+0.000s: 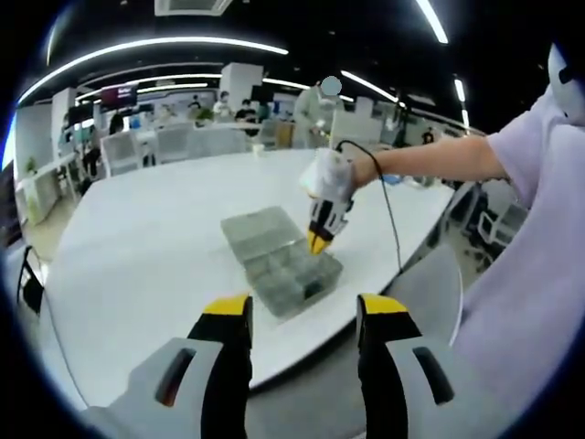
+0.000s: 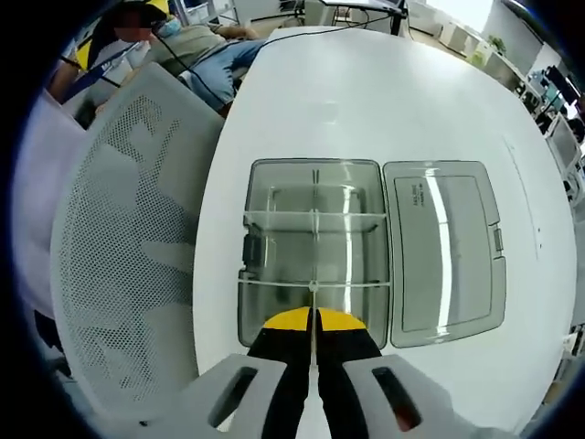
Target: Insert the divider into the dual guide fixture by aligning both edges with the guide slots and pushing it downward to the bottom, including one-sided entry, uneven engagement, binding, and posture correction.
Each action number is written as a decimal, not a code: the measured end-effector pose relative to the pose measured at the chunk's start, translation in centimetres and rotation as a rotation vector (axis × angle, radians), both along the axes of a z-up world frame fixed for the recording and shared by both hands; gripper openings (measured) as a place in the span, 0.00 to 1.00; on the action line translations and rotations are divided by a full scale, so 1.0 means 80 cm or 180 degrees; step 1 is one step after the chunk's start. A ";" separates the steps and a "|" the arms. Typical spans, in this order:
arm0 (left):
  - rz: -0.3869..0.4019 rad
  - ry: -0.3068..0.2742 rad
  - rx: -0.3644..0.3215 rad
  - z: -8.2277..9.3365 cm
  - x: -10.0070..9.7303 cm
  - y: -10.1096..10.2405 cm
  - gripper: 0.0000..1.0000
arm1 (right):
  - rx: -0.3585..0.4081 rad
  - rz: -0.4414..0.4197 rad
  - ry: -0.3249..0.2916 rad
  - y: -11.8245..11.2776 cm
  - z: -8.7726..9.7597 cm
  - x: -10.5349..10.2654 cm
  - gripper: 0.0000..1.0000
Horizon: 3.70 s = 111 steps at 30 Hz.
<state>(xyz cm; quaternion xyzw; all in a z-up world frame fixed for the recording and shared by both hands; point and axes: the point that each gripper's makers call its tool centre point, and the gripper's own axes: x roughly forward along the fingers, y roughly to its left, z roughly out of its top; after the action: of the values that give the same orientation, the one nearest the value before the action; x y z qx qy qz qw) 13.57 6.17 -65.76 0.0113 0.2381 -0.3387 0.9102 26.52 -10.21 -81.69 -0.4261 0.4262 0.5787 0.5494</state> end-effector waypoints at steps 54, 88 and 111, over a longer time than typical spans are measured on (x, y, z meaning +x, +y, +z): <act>0.0090 0.0013 -0.0106 -0.002 -0.007 0.006 0.43 | 0.0043 -0.0075 0.0042 -0.002 -0.029 -0.002 0.00; 0.0016 -0.0118 -0.0151 0.003 -0.011 0.023 0.43 | 0.0184 -0.0544 -0.0279 -0.005 -0.008 0.002 0.15; -0.0351 -0.0138 -0.0181 0.001 0.006 0.014 0.43 | 0.0885 -0.1092 -0.0439 0.005 0.047 -0.030 0.35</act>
<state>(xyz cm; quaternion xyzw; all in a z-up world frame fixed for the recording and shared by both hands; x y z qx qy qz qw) 14.01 7.27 -65.71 0.0059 0.2077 -0.3946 0.8951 24.16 -9.83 -77.92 -0.3061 0.3700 0.4995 0.7210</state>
